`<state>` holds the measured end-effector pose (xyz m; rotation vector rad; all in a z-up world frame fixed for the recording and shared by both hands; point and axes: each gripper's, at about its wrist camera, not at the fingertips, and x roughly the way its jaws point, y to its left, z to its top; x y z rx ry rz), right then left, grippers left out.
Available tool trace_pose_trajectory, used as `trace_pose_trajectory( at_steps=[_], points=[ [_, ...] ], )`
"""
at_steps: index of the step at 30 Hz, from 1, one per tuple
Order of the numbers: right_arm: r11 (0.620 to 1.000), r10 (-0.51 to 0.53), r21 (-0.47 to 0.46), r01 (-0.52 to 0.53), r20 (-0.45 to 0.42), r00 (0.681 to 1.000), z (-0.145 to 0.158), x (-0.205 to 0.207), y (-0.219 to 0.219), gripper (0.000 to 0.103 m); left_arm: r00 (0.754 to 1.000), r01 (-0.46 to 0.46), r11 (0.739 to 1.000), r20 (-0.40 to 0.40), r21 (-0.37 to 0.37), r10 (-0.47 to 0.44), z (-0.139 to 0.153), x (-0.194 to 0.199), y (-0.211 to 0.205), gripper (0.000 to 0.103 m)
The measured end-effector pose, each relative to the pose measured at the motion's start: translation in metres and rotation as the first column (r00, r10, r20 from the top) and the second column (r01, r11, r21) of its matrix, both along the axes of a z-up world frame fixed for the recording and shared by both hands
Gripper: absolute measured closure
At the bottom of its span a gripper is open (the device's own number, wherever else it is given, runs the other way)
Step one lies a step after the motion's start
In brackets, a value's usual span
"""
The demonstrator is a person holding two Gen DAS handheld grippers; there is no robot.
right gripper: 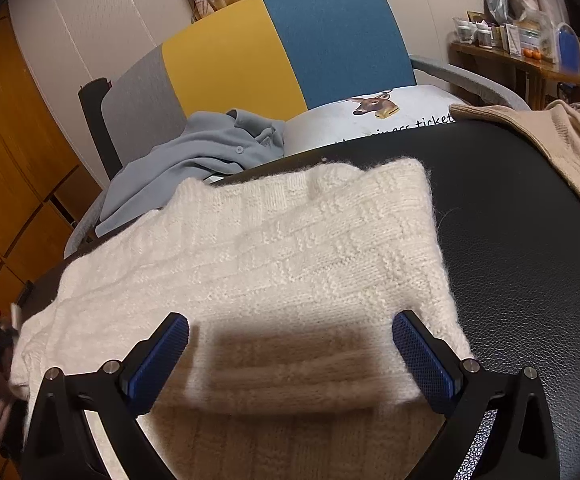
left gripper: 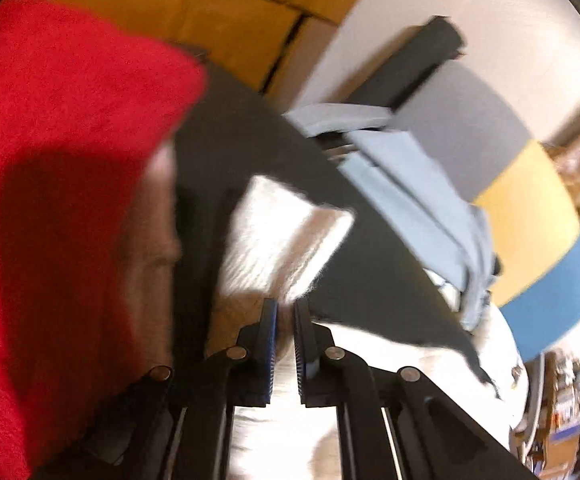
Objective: Fold clothes
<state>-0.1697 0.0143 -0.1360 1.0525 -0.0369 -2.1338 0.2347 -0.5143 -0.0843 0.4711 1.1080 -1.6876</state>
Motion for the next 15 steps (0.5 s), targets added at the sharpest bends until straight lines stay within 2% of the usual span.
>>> trace_pose_trajectory(
  at_steps=[2,5,8,12,13,14,15],
  points=[
    [1.000,-0.001,0.007,0.001,-0.003,1.000,0.000,0.001,-0.001,0.000,0.996,0.062,0.997,-0.061,-0.045,-0.065,0.010,-0.011,0.009,0.096],
    [1.000,-0.001,0.014,0.001,-0.005,1.000,0.000,0.001,-0.001,0.000,0.973,0.205,0.970,-0.076,-0.134,-0.216,0.030,-0.048,0.032,0.096],
    [1.000,0.001,0.018,0.000,-0.007,1.000,0.000,0.000,-0.001,0.000,0.926,0.360,0.916,-0.054,-0.178,-0.375,0.040,-0.090,0.054,0.096],
    [1.000,0.002,0.017,-0.002,-0.006,1.000,0.000,0.000,-0.001,0.000,0.838,0.537,0.823,0.009,-0.184,-0.545,0.023,-0.163,0.094,0.096],
    [1.000,0.002,0.016,-0.002,-0.006,1.000,0.000,-0.001,0.000,0.000,0.807,0.583,0.793,0.013,-0.176,-0.590,0.017,-0.176,0.105,0.096],
    [1.000,0.002,0.014,-0.002,-0.005,1.000,0.000,-0.001,0.000,0.000,0.777,0.622,0.766,0.004,-0.162,-0.629,0.009,-0.185,0.116,0.093],
    [1.000,0.001,0.013,-0.001,-0.004,1.000,0.000,-0.001,0.000,0.000,0.768,0.634,0.758,0.010,-0.156,-0.640,0.006,-0.191,0.122,0.085]
  ],
)
